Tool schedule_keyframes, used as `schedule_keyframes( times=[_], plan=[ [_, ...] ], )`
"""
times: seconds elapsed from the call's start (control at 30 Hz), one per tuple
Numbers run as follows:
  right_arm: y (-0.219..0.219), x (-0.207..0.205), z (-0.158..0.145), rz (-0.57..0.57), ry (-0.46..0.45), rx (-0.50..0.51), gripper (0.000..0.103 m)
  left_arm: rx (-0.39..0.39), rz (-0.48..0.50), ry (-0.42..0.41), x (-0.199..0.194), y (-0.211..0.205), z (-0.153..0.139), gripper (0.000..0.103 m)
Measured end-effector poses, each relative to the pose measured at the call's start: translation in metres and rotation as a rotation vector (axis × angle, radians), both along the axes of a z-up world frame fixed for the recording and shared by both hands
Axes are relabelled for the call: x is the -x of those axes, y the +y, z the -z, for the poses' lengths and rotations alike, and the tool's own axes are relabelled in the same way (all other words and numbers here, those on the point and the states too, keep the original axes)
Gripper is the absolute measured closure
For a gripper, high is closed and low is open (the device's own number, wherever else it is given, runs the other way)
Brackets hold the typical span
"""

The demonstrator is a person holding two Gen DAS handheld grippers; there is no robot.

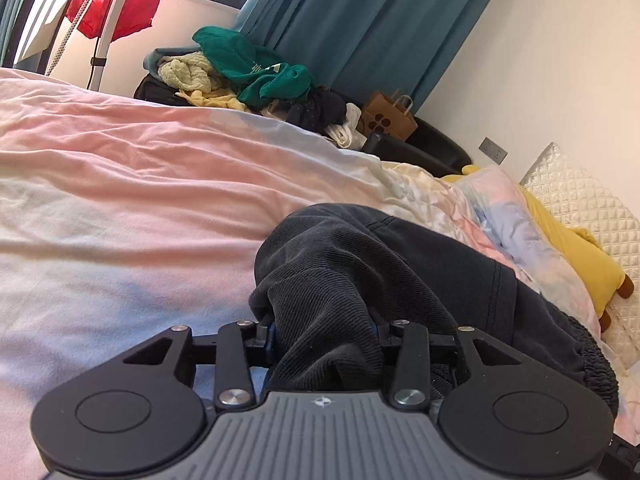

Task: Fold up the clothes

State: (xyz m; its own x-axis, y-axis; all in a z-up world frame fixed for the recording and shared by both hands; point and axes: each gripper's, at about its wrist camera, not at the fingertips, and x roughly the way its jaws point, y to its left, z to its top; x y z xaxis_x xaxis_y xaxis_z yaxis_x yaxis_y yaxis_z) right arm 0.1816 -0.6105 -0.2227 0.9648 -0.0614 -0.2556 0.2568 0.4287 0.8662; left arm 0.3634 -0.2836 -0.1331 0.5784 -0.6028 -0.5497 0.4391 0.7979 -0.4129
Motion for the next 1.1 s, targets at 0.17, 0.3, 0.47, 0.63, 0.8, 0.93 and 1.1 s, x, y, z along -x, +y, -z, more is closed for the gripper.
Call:
schedule_keyframes(
  times=[0.17, 0.3, 0.47, 0.63, 0.8, 0.93, 1.1],
  plan=[
    [0.013, 0.01, 0.011, 0.008, 0.073, -0.076, 0.066, -0.045, -0.027, 0.039, 0.023, 0.02, 0.0, 0.051],
    [0.008, 0.014, 0.008, -0.02, 0.098, -0.161, 0.063, -0.083, -0.006, 0.057, 0.039, 0.029, -0.027, 0.04],
    [0.027, 0.034, -0.022, 0.017, 0.21, -0.078, 0.061, -0.128, 0.057, -0.007, 0.073, 0.042, -0.069, 0.027],
    [0.06, 0.061, -0.064, 0.02, 0.332, 0.129, 0.06, -0.134, 0.106, -0.054, 0.125, 0.058, -0.108, 0.024],
    [0.085, 0.097, -0.121, 0.025, 0.33, 0.333, 0.06, -0.154, 0.128, -0.138, 0.185, 0.071, -0.136, 0.024],
    [0.112, 0.119, -0.163, 0.018, 0.295, 0.46, 0.06, -0.195, 0.141, -0.258, 0.238, 0.084, -0.164, 0.024],
    [0.149, 0.153, -0.21, 0.019, 0.258, 0.584, 0.06, -0.208, 0.116, -0.367, 0.297, 0.107, -0.192, 0.023]
  ],
)
